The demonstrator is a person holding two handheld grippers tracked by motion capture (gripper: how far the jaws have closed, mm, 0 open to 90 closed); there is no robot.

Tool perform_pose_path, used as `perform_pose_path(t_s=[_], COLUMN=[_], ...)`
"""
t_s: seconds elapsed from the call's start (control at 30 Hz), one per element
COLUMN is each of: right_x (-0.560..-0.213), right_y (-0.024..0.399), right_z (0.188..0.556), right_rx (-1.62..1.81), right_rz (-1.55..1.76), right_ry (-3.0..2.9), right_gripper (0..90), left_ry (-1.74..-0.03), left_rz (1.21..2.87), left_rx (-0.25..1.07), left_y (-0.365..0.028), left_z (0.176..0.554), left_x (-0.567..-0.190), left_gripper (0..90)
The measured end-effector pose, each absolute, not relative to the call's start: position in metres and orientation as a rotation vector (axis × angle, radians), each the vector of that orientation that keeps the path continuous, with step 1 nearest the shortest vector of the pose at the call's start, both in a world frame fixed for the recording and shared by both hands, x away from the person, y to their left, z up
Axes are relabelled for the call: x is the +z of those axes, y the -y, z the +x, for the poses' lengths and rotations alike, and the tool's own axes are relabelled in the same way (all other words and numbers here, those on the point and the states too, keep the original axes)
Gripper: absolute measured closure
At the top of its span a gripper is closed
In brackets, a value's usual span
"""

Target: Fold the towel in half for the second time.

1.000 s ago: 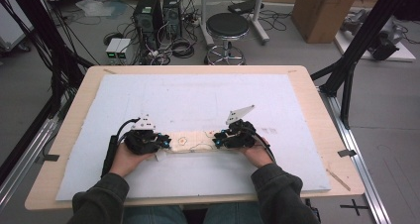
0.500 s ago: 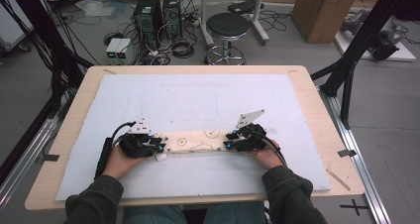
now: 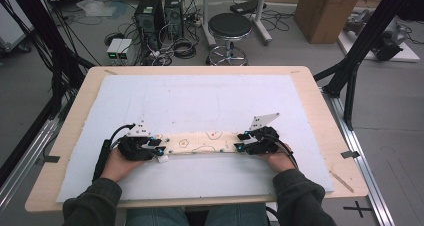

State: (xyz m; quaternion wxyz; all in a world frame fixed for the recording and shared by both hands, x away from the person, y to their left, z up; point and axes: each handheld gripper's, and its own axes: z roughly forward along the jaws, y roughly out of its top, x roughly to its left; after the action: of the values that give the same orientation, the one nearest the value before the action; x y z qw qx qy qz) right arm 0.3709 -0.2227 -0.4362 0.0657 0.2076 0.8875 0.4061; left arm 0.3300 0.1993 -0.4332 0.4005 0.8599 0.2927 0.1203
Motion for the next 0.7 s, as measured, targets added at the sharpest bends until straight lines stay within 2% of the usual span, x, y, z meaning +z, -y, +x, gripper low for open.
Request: perform_pose_path(t_s=[0.23, 0.7], right_x=[-0.4408, -0.4428], right_y=[0.2244, 0.2241], right_z=[0.37, 0.3686], right_rx=[1.237, 1.239], right_rz=[0.624, 0.625], right_ry=[-2.674, -2.652], right_gripper=[55.6, 55.1], left_ry=[-0.747, -0.745], left_rz=[2.181, 2.176], left_rx=[0.296, 0.303], left_y=[-0.2007, -0.1996], left_z=[0.3295, 0.3303], left_x=[-0.4344, -0.4372], left_gripper=[58.2, 57.5])
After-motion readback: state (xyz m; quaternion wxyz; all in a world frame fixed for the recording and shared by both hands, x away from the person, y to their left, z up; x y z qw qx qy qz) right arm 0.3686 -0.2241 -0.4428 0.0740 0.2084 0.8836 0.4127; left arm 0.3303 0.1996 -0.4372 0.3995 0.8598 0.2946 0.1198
